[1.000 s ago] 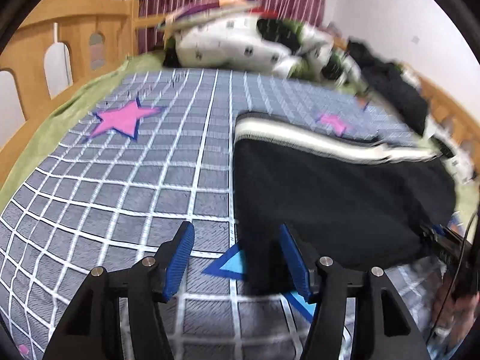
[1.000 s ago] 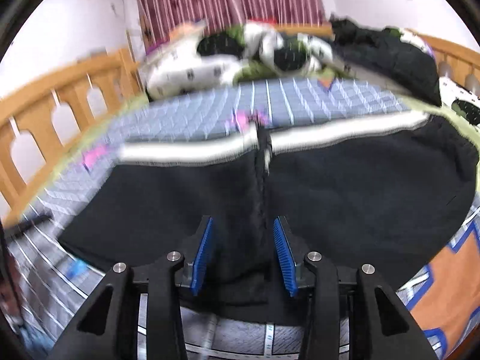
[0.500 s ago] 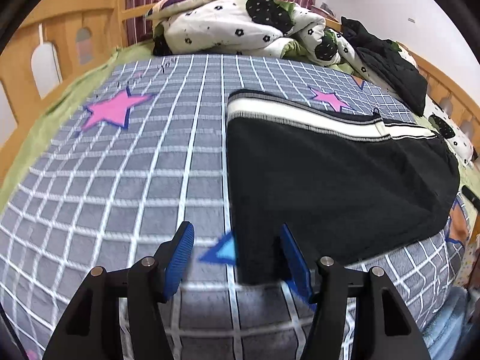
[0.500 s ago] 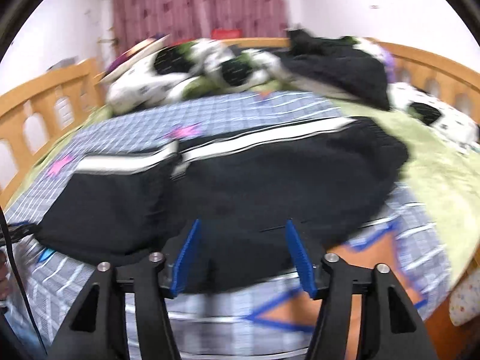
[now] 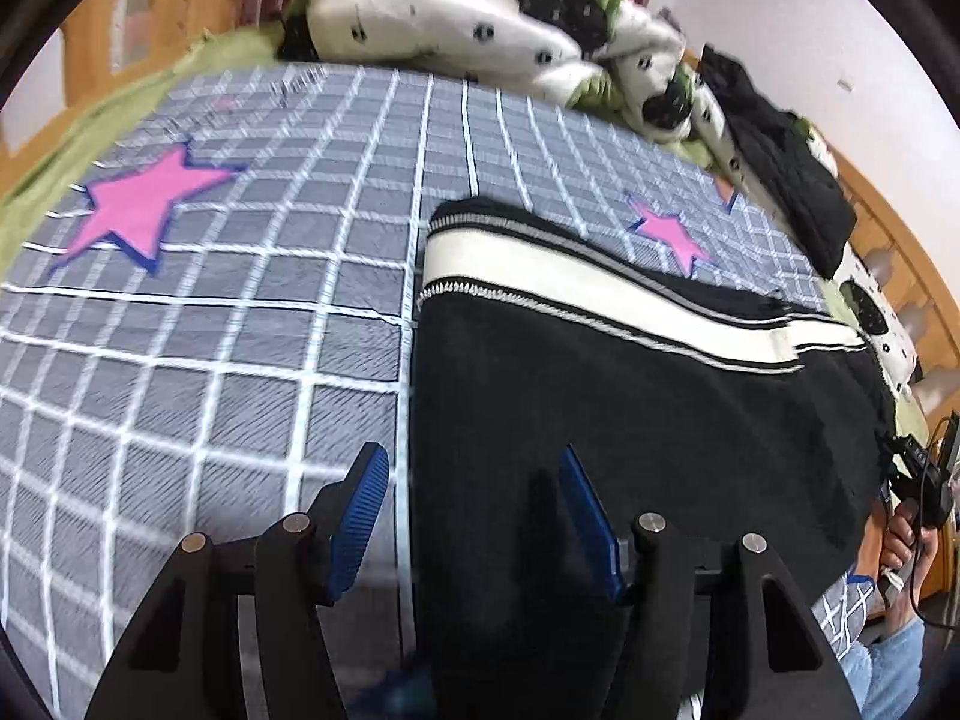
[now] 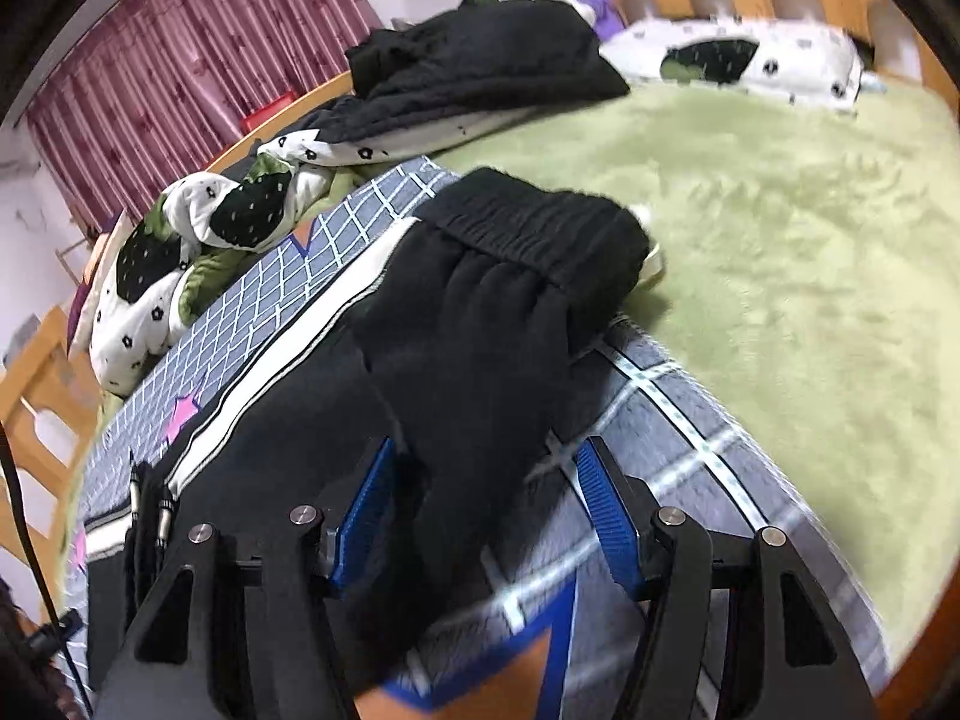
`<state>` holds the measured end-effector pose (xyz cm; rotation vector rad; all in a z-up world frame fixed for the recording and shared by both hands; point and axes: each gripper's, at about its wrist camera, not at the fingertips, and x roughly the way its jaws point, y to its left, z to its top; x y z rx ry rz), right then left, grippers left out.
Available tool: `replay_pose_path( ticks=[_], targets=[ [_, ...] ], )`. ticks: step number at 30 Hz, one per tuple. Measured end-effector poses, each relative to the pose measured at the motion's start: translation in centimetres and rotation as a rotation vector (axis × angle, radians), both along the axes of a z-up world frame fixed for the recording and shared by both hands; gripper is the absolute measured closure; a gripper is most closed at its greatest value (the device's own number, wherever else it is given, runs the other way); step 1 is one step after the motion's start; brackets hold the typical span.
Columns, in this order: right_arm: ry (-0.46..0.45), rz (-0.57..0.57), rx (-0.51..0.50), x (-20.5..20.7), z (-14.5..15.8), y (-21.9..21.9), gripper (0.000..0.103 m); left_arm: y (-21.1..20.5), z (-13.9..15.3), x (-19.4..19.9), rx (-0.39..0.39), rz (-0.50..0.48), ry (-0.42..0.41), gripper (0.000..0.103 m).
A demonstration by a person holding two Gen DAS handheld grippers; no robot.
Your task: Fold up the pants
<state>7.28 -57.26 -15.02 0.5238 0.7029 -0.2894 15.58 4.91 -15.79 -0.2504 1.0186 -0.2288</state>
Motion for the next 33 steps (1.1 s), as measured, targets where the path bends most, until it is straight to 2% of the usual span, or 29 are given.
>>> replay_pose_path(
  ticks=[3,7,8,9,10,11,12,13,15,18,23,25,27,29,33],
  targets=[
    [-0.005,0.012,0.027,1.5,-0.3,-0.7,0.041,0.0,-1.5,1.8,-0.061,-0.002,0.044,0.052],
    [0.007,0.008,0.054,3.9,-0.3,-1.7,0.041,-0.7,-1.6,2.8,-0.071,-0.022,0.046,0.054],
    [0.015,0.015,0.067,4.3,-0.4,-1.9,0.041,-0.9,-1.6,3.0,-0.063,-0.023,0.05,0.062],
    [0.031,0.006,0.069,4.7,-0.5,-2.0,0.048,-1.1,-1.5,3.0,-0.054,-0.023,0.049,0.068],
    [0.049,-0.012,0.059,5.1,-0.4,-2.0,0.064,-1.1,-1.1,3.1,-0.045,-0.027,0.039,0.083],
    [0.054,-0.02,0.047,5.1,-0.2,-1.9,0.069,-1.3,-0.5,2.9,-0.029,-0.034,0.011,0.092],
    [0.043,-0.011,0.035,5.0,0.4,-1.7,0.079,-1.5,0.1,2.9,-0.021,-0.038,-0.01,0.093],
    [0.028,0.016,0.013,4.9,1.4,-1.0,0.083,-1.7,0.9,2.7,-0.01,-0.037,-0.033,0.093],
    [-0.011,0.022,-0.063,4.4,3.6,0.7,0.086,-1.9,2.7,2.4,-0.016,-0.018,-0.065,0.093],
    [-0.039,0.03,-0.155,4.5,7.4,3.7,0.087,-2.0,5.4,2.4,-0.083,-0.006,-0.095,0.094],
    [-0.136,0.062,-0.233,4.3,14.0,8.6,0.088,-2.5,10.6,3.2,-0.186,-0.005,-0.131,0.094],
    [-0.16,0.087,-0.268,4.4,17.1,11.6,0.088,-1.1,12.8,2.7,-0.233,-0.005,-0.153,0.094],
    [-0.187,0.116,-0.283,4.0,19.3,13.8,0.088,0.4,14.0,1.9,-0.217,0.003,-0.178,0.094],
    [-0.222,0.149,-0.315,3.6,21.5,16.8,0.088,2.9,15.4,0.6,-0.157,0.023,-0.222,0.094],
    [-0.316,0.218,-0.25,2.3,22.4,20.3,0.088,9.3,15.4,-0.5,-0.083,0.1,-0.227,0.094]
  ],
)
